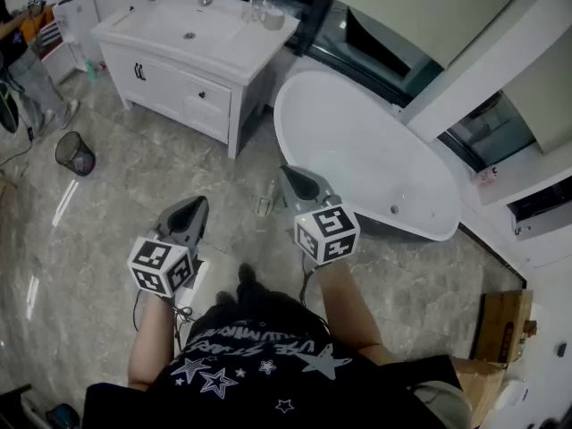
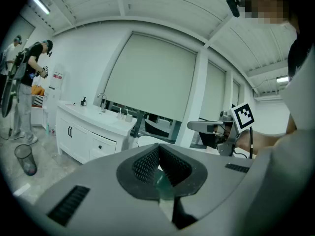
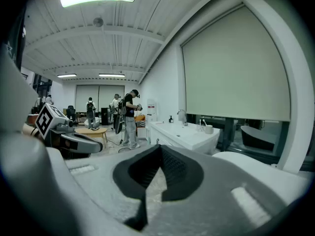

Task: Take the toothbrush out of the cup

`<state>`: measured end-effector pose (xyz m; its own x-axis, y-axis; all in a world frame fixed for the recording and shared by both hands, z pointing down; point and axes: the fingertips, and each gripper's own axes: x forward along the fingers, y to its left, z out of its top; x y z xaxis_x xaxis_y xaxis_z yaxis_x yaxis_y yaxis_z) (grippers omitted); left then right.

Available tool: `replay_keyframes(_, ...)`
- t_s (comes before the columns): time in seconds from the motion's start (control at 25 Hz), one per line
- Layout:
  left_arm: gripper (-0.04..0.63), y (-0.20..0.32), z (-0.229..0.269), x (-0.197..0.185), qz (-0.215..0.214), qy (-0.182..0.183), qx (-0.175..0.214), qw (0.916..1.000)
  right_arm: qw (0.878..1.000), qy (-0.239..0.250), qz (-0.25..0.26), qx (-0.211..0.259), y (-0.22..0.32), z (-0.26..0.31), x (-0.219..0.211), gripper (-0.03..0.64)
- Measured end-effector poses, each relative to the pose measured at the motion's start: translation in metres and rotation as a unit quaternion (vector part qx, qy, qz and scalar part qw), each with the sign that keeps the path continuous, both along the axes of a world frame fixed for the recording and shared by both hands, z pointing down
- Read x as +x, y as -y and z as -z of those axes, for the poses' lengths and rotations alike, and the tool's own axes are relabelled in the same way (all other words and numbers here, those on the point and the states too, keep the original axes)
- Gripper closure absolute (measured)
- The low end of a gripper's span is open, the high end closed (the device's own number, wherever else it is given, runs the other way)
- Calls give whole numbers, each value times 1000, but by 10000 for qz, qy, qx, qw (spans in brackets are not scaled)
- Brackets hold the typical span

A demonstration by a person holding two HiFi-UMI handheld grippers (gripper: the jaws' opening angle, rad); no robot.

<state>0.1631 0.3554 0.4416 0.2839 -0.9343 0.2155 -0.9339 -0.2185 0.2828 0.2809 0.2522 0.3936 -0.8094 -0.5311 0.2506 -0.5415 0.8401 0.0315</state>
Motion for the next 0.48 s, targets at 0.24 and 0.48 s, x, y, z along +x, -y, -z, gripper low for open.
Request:
replay_keyframes(0.24, 588, -22, -1, -7, 5, -19, -66, 10000, 10000, -41, -19, 43, -20, 2, -6, 618)
replay_keyframes(0.48, 588, -34, 6, -8, -43, 118, 23, 9999, 10000, -47, -29, 20, -36, -4, -7, 618)
